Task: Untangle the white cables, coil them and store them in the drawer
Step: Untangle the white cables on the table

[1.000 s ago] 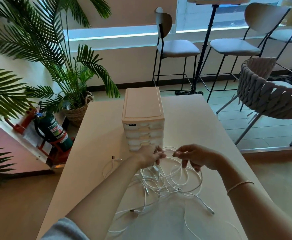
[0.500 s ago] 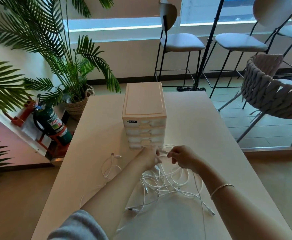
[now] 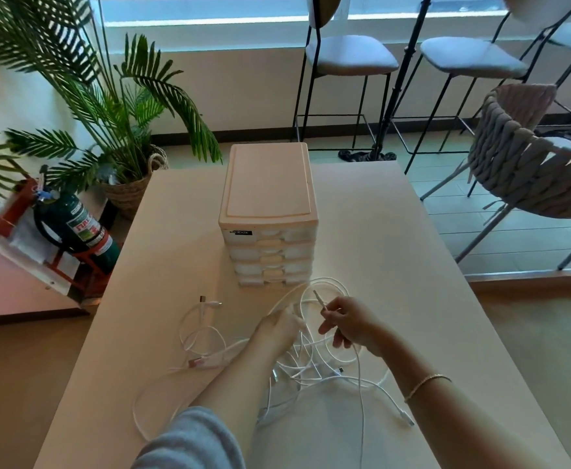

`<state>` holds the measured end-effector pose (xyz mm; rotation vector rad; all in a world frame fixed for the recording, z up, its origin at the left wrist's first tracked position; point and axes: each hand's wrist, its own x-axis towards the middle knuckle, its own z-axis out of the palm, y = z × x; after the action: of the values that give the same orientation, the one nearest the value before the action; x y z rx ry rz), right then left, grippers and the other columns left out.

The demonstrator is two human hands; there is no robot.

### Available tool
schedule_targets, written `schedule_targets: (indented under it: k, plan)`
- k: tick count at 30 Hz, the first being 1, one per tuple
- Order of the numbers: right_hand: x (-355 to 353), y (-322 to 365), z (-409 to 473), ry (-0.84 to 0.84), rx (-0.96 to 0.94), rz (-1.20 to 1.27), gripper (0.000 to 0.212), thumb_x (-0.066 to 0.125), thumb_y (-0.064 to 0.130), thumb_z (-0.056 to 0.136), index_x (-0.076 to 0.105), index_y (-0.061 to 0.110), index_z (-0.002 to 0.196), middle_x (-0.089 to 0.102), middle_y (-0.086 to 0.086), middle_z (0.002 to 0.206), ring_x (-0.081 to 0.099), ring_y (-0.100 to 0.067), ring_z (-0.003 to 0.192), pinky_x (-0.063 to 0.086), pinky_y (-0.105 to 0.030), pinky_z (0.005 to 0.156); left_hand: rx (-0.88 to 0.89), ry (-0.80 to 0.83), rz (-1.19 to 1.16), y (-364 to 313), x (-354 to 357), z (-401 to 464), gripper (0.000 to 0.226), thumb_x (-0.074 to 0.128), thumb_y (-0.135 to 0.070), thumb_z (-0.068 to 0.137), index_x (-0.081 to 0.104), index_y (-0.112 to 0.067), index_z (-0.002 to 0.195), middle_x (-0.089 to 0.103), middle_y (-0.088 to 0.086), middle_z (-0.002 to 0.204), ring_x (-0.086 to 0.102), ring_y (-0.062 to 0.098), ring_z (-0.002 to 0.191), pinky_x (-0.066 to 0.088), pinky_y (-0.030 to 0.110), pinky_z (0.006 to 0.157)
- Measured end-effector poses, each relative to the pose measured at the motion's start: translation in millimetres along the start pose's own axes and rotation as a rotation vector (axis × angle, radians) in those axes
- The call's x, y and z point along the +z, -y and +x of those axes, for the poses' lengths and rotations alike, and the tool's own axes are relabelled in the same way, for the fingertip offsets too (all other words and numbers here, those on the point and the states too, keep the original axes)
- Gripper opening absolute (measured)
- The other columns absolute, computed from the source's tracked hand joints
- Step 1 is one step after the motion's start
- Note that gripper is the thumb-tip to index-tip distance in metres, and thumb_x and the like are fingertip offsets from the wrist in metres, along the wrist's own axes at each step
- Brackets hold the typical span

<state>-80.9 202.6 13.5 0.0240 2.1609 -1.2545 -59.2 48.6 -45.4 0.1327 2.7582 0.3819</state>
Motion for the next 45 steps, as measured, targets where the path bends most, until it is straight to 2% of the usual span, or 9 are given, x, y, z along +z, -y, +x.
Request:
schedule_targets:
  k: [5,10,17,21,31,35,38,40,45]
  plan:
    - [-2.8,-1.5,3.0,0.025,0.023,-0.003,0.019,0.047,0.011,0.095,0.050,0.014,0.077,0.067,-0.002,0.071,0.052,-0.008,0.035,0.037,-0.020,0.034,0.038,-0.007,0.105,-4.1,-3.8,2.8,0.026,0.041,-0.006,0.090,0.060,-0.012,0.108,0.055,0.011,0.117,0.058,0.031,0.104,0.043,0.032,0.077]
    - [-4.4,-2.3,7.3,0.001,0.024,0.009,0.019,0.049,0.011,0.094,0.051,0.016,0.075,0.065,-0.002,0.071,0.054,-0.009,0.044,0.041,-0.020,0.040,0.072,-0.048,0.131,-5.0,-15.9,8.3,0.027,0.050,-0.020,0.090,0.063,-0.014,0.113,0.055,0.006,0.121,0.057,0.027,0.106,0.045,0.030,0.085]
    - [-4.5,8.9,10.6,-0.255,-0.125,0.021,0.019,0.064,0.020,0.085,0.058,0.027,0.069,0.058,0.007,0.064,0.050,-0.010,0.057,0.038,-0.017,0.055,0.086,-0.202,-0.480,-20.6,-87.9,5.8,0.021,0.070,-0.013,0.076,0.072,-0.012,0.097,0.069,0.003,0.086,0.058,0.007,0.072,0.038,0.002,0.062]
    - [-10.0,25.9,5.4,-0.308,-0.237,0.119,0.022,0.066,0.016,0.082,0.062,0.030,0.066,0.065,0.006,0.068,0.059,-0.013,0.068,0.046,-0.030,0.070,0.030,-0.287,-0.680,-28.3,-108.6,-2.0,0.018,0.078,-0.020,0.071,0.072,-0.016,0.087,0.063,-0.013,0.069,0.055,-0.009,0.059,0.041,0.001,0.060]
    - [-17.4,63.8,-8.3,-0.283,-0.355,0.320,0.026,0.062,0.004,0.084,0.063,0.021,0.064,0.060,0.007,0.057,0.050,0.000,0.051,0.039,-0.019,0.059,-0.015,-0.327,-1.065,-37.5,-120.8,-15.3,0.031,0.067,-0.036,0.081,0.049,-0.020,0.101,0.066,0.007,0.093,0.066,0.022,0.082,0.055,0.039,0.084]
    - [-23.2,82.2,-12.2,-0.344,-0.382,0.454,0.022,0.058,0.002,0.087,0.058,0.014,0.069,0.060,0.007,0.055,0.051,0.001,0.046,0.041,-0.014,0.050,0.038,-0.047,-1.162,-43.9,-110.3,-30.0,0.005,0.057,-0.019,0.091,0.055,-0.015,0.094,0.060,0.003,0.078,0.059,0.006,0.056,0.054,0.020,0.060]
    - [-32.4,95.8,-17.9,-0.384,-0.383,0.510,0.016,0.051,0.008,0.093,0.053,0.013,0.077,0.063,0.000,0.066,0.059,-0.001,0.053,0.047,-0.018,0.057,0.060,-0.124,-1.110,-37.8,-108.6,-34.6,0.006,0.058,-0.016,0.090,0.062,-0.020,0.089,0.063,0.001,0.071,0.055,-0.001,0.047,0.047,0.014,0.052]
    - [-37.9,103.8,-21.2,-0.356,-0.383,0.590,0.014,0.045,0.010,0.096,0.048,0.012,0.082,0.061,-0.004,0.067,0.062,-0.007,0.052,0.051,-0.028,0.059,0.030,-0.171,-1.101,-29.1,-109.8,-35.5,0.005,0.062,-0.015,0.087,0.065,-0.019,0.088,0.064,-0.001,0.071,0.055,-0.004,0.048,0.045,0.010,0.052]
    - [-48.7,119.2,-27.0,-0.447,-0.435,0.548,0.019,0.042,0.009,0.097,0.044,0.015,0.079,0.048,-0.005,0.059,0.045,-0.006,0.034,0.041,-0.020,0.038,-0.086,-0.234,-0.939,-5.2,-102.6,-36.6,0.018,0.068,-0.023,0.084,0.072,-0.015,0.099,0.069,-0.002,0.087,0.060,0.003,0.078,0.044,0.009,0.070]
